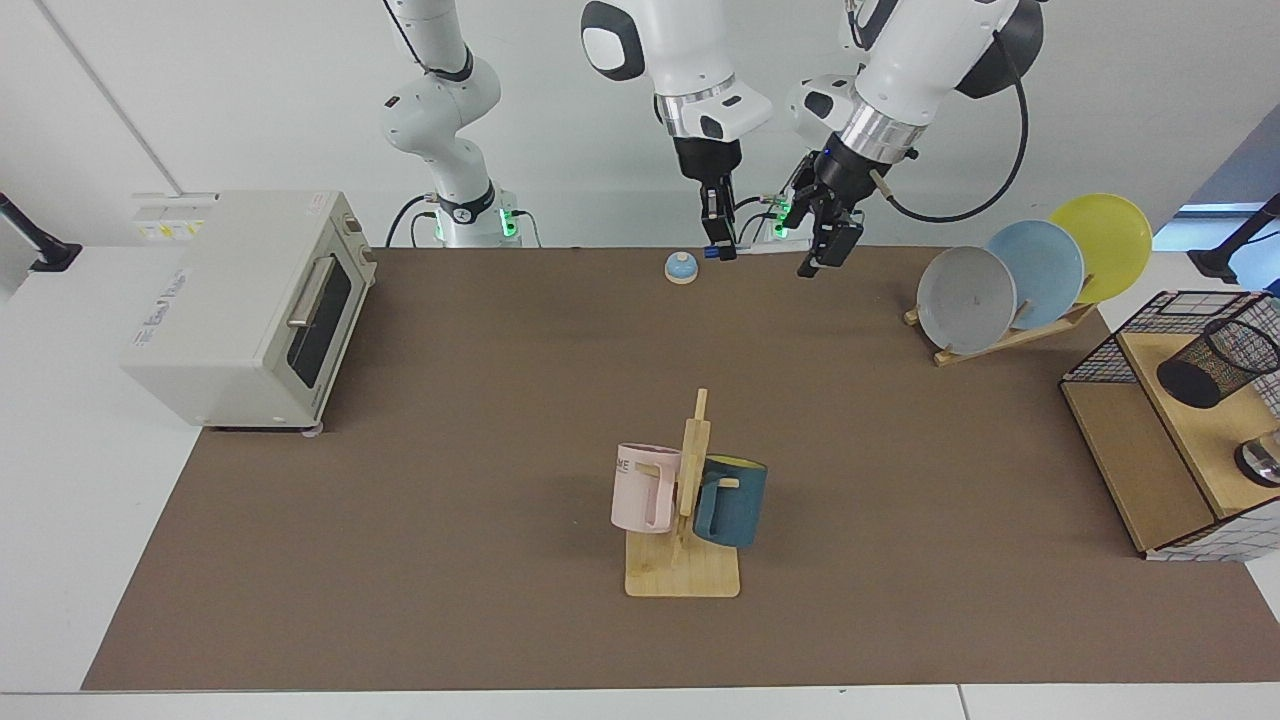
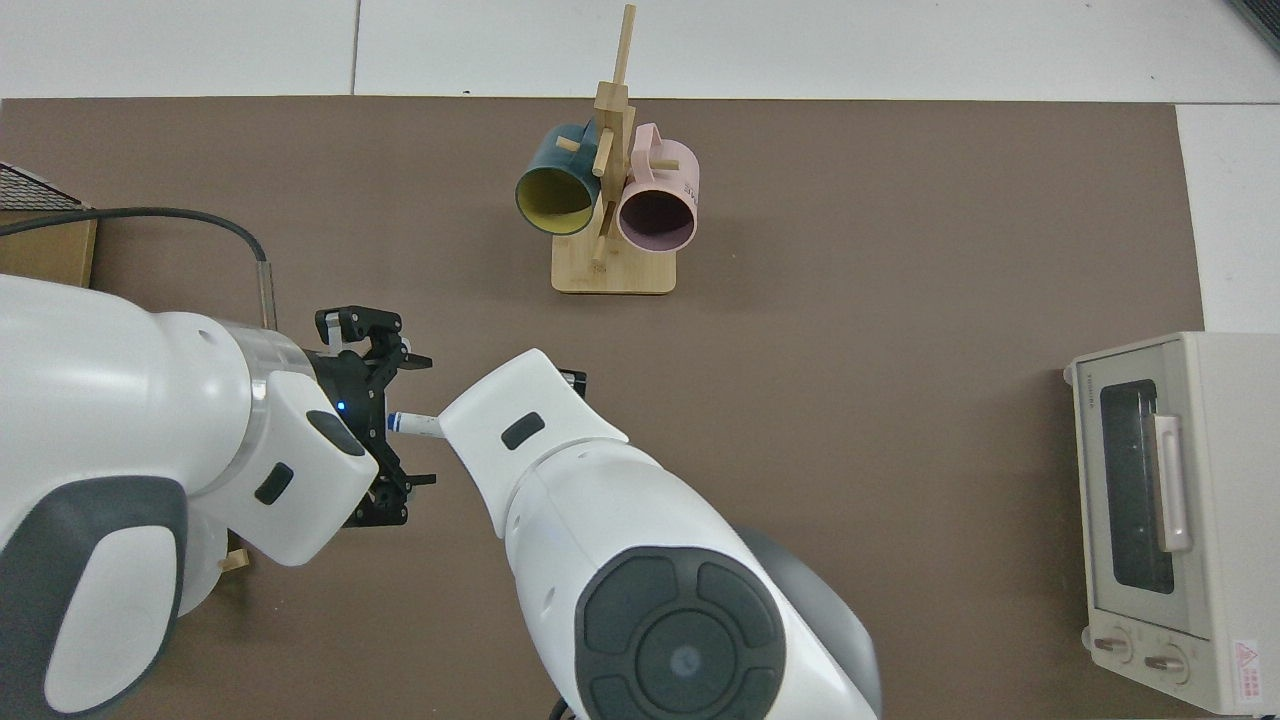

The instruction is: Put markers into pen holder

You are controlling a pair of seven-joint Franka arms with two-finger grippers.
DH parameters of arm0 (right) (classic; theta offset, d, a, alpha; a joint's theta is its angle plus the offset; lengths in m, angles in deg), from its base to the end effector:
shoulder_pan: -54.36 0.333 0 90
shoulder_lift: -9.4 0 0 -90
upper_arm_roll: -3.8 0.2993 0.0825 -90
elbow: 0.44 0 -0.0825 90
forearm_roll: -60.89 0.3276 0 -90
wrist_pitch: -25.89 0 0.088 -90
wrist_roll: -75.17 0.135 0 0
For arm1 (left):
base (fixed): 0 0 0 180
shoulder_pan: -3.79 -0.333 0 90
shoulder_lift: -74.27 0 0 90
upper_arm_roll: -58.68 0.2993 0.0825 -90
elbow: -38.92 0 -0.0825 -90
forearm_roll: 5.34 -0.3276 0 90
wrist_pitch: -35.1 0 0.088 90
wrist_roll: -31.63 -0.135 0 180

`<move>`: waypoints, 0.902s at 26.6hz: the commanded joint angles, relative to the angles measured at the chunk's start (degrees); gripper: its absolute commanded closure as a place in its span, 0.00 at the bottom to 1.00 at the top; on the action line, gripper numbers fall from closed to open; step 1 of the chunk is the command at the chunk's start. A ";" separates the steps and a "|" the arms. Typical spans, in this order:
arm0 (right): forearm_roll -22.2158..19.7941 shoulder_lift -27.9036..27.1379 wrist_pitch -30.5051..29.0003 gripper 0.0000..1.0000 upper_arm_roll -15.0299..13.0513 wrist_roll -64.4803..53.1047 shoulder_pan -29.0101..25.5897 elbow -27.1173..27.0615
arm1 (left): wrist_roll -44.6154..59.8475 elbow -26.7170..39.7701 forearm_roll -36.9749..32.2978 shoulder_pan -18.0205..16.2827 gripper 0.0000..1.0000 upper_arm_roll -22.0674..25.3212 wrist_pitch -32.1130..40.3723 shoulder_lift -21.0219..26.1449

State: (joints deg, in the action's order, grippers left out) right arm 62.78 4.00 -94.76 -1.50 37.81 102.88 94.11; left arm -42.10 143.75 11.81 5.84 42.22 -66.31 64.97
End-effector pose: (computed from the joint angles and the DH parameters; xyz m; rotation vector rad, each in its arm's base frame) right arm 0.4175 0.3985 0.5529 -2.3364 -1.9615 -0.5553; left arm 0.4327 -0.1902 0.5672 2.0938 -2.0780 0.2991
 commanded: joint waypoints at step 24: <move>-0.13 -0.66 -0.73 1.00 -0.24 2.20 0.34 -0.86 | -1.06 2.84 -3.17 0.32 1.00 -0.24 -0.90 -2.47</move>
State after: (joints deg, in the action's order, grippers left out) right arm 62.68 3.78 -94.95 -1.40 37.75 103.02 94.10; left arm -43.18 144.60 9.70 6.21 41.44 -66.42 64.17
